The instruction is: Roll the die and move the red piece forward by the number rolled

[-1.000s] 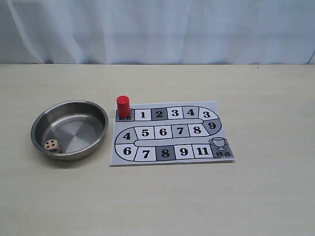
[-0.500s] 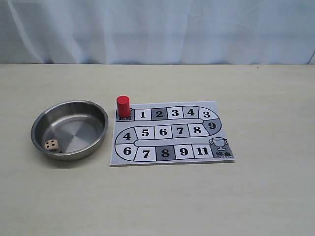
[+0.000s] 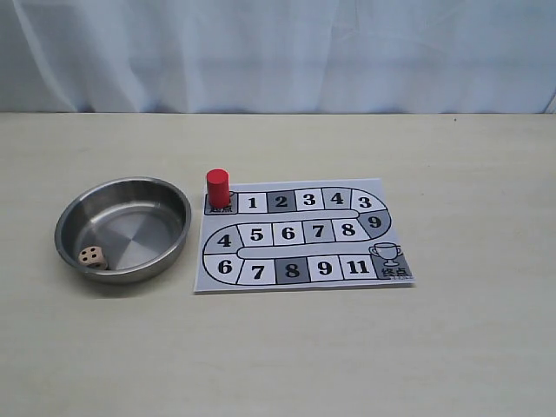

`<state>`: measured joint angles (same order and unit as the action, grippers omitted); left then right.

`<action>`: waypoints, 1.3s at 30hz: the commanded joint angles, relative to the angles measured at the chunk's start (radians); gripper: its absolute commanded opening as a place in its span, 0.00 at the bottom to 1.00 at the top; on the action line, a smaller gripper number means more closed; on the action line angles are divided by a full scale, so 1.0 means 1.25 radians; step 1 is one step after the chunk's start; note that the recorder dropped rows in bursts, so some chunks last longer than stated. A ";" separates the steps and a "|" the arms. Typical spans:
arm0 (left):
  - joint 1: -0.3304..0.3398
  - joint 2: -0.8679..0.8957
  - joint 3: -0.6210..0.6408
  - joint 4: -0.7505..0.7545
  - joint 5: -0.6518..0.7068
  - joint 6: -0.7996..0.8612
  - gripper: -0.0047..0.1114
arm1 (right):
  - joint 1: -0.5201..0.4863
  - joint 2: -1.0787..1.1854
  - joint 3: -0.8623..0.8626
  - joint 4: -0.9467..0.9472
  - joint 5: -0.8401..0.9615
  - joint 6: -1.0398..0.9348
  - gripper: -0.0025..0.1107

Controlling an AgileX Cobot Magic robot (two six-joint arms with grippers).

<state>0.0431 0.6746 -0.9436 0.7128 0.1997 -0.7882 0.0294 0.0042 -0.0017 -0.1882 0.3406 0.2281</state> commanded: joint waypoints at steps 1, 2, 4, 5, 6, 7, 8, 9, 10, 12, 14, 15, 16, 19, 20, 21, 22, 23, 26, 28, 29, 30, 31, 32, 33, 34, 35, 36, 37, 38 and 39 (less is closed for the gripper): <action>-0.007 0.222 -0.140 -0.451 0.407 0.656 0.04 | -0.003 -0.003 0.001 0.001 0.001 0.004 0.06; -0.007 0.269 -0.165 -0.538 0.493 0.780 0.04 | -0.003 -0.003 0.001 0.001 0.001 0.004 0.06; -0.007 0.377 -0.215 -0.715 0.658 0.955 0.04 | -0.003 -0.003 0.001 0.001 0.001 0.004 0.06; -0.007 0.424 -0.231 -0.763 0.701 1.002 0.04 | -0.003 -0.003 0.001 0.001 0.001 0.004 0.06; -0.007 0.467 -0.245 -0.819 0.754 1.052 0.04 | -0.003 -0.003 0.001 0.001 0.001 0.004 0.06; -0.007 0.507 -0.253 -0.842 0.784 1.102 0.04 | -0.003 -0.003 0.001 0.001 0.001 0.004 0.06; -0.013 0.536 -0.262 -0.870 0.810 1.133 0.04 | -0.003 -0.003 0.001 0.001 0.001 0.004 0.06; -0.029 0.577 -0.273 -0.891 0.817 1.141 0.04 | -0.003 -0.003 0.001 0.001 0.001 0.004 0.06; -0.044 0.602 -0.280 -0.891 0.817 1.139 0.04 | -0.003 -0.003 0.001 0.001 0.001 0.004 0.06; -0.097 0.656 -0.288 -0.863 0.817 1.139 0.04 | -0.003 -0.003 0.001 0.001 0.001 0.004 0.06; -0.158 0.705 -0.293 -0.779 0.817 1.139 0.07 | -0.003 -0.003 0.001 0.001 0.001 0.004 0.06; -0.186 0.732 -0.293 -0.733 0.815 1.139 0.09 | -0.003 -0.003 0.001 0.001 0.001 0.004 0.06; -0.206 0.753 -0.293 -0.695 0.812 1.139 0.12 | -0.003 -0.003 0.001 0.001 0.001 0.004 0.06; -0.260 0.830 -0.293 -0.637 0.788 1.139 0.22 | -0.003 -0.003 0.001 0.001 0.001 0.004 0.06; -0.274 0.852 -0.293 -0.615 0.772 1.139 0.26 | -0.003 -0.003 0.001 0.001 0.001 0.004 0.06; -0.285 0.872 -0.293 -0.595 0.758 1.137 0.30 | -0.003 -0.003 0.001 0.001 0.001 0.004 0.06; -0.294 0.886 -0.293 -0.576 0.744 1.132 0.34 | -0.003 -0.003 0.001 0.001 0.001 0.004 0.06; -0.298 0.903 -0.293 -0.555 0.729 1.125 0.38 | -0.003 -0.003 0.001 0.001 0.001 0.004 0.06; -0.295 0.939 -0.293 -0.520 0.687 1.110 0.46 | -0.003 -0.003 0.001 0.001 0.001 0.004 0.06; -0.295 0.956 -0.293 -0.498 0.664 1.108 0.50 | -0.003 -0.003 0.001 0.001 0.001 0.004 0.06; -0.295 0.962 -0.293 -0.492 0.660 1.108 0.50 | -0.003 -0.003 0.001 0.001 0.001 0.004 0.06; -0.295 0.966 -0.293 -0.478 0.648 1.108 0.51 | -0.003 -0.003 0.001 0.001 0.001 0.004 0.06; -0.295 0.974 -0.293 -0.469 0.634 1.108 0.51 | -0.003 -0.003 0.001 0.001 0.001 0.004 0.06; -0.294 0.978 -0.293 -0.467 0.627 1.108 0.51 | -0.003 -0.003 0.001 0.001 0.001 0.004 0.06; -0.294 0.987 -0.293 -0.465 0.625 1.108 0.51 | -0.003 -0.003 0.001 0.001 0.001 0.004 0.06; -0.294 0.996 -0.293 -0.456 0.625 1.108 0.51 | -0.003 -0.003 0.001 0.001 0.001 0.004 0.06; -0.294 1.004 -0.293 -0.454 0.628 1.108 0.51 | -0.003 -0.003 0.001 0.001 0.001 0.004 0.06; -0.294 1.014 -0.293 -0.452 0.634 1.108 0.51 | -0.003 -0.003 0.001 0.001 0.001 0.004 0.06; -0.290 1.023 -0.293 -0.456 0.632 1.108 0.51 | -0.003 -0.003 0.001 0.001 0.001 0.004 0.06; -0.287 1.032 -0.293 -0.459 0.631 1.108 0.51 | -0.003 -0.003 0.001 0.001 0.001 0.004 0.06; -0.285 1.039 -0.293 -0.460 0.631 1.108 0.51 | -0.003 -0.003 0.001 0.001 0.001 0.004 0.06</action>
<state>-0.3244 1.9475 -1.3054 0.1402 0.9957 0.6059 0.0294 0.0042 -0.0017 -0.1882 0.3406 0.2281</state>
